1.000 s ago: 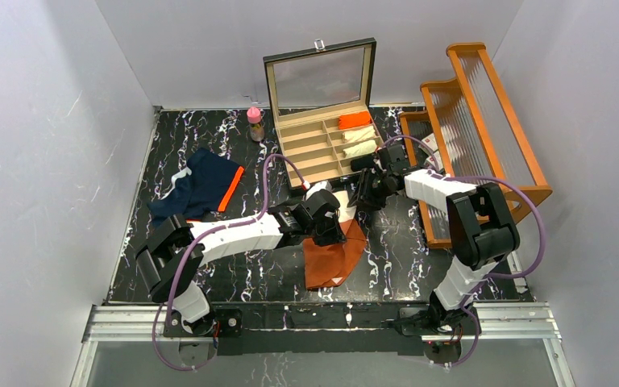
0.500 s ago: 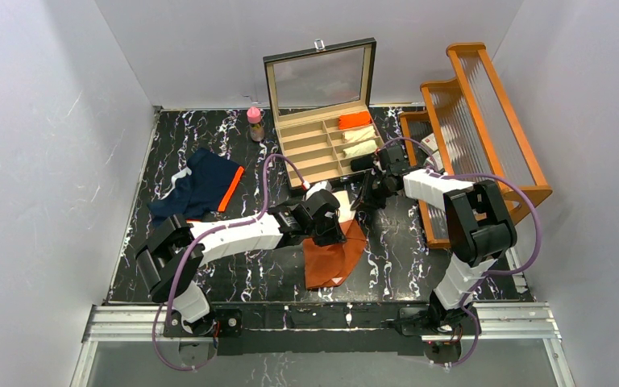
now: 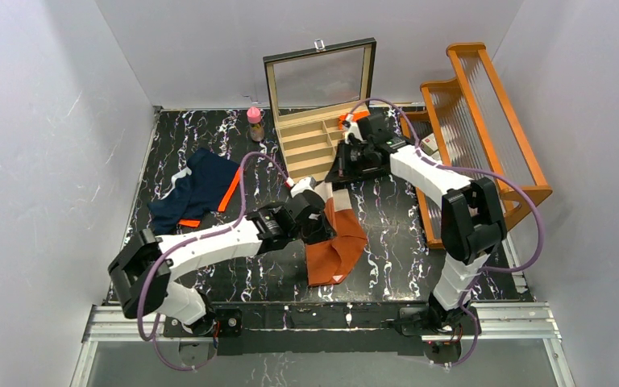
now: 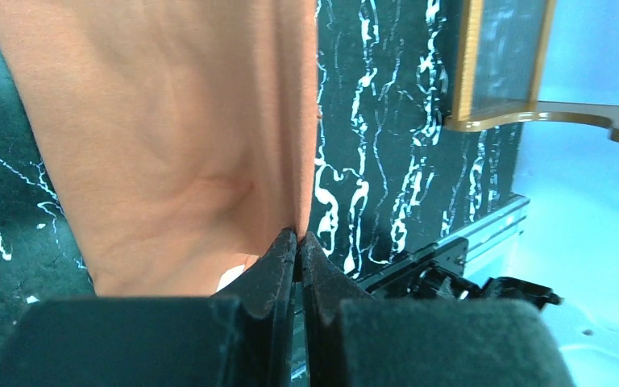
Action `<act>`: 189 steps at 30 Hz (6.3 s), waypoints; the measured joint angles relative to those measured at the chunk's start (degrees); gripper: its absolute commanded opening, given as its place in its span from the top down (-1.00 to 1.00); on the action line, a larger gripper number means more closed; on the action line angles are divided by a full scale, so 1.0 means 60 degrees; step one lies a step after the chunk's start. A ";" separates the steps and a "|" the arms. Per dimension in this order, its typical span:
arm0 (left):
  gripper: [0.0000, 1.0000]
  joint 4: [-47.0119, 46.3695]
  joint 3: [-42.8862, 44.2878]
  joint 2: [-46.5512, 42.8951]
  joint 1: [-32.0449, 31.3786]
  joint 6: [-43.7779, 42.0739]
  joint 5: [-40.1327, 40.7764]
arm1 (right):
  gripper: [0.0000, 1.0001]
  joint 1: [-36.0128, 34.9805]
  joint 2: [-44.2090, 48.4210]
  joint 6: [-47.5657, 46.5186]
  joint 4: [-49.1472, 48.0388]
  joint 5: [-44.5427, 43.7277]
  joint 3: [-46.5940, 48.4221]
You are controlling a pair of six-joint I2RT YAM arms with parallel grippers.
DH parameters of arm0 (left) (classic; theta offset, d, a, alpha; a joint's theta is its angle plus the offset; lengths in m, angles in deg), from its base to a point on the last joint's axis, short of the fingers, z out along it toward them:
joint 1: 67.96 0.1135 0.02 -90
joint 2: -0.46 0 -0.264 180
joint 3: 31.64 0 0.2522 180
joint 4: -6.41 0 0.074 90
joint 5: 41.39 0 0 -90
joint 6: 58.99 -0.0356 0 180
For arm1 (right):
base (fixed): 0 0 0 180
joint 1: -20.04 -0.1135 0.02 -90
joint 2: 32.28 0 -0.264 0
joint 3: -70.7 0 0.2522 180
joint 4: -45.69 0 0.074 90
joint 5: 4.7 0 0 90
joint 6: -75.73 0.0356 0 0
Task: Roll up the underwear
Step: Fold the underwear at the center of the board.
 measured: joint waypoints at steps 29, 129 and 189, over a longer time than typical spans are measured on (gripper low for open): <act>1.00 0.4220 -0.1838 -0.5334 0.0011 0.1330 0.2727 | 0.97 -0.2988 -0.3174 0.0525 0.1153 -0.0138 0.4324; 1.00 0.5068 -0.2049 -0.7021 0.0014 0.2491 0.3677 | 0.97 -0.3573 -0.4845 0.0335 0.0639 0.1224 0.5759; -0.54 0.2388 0.0171 -0.2006 0.0903 -0.0734 0.0812 | 0.02 -0.0366 0.0416 -0.1396 0.0634 -0.1571 -0.0345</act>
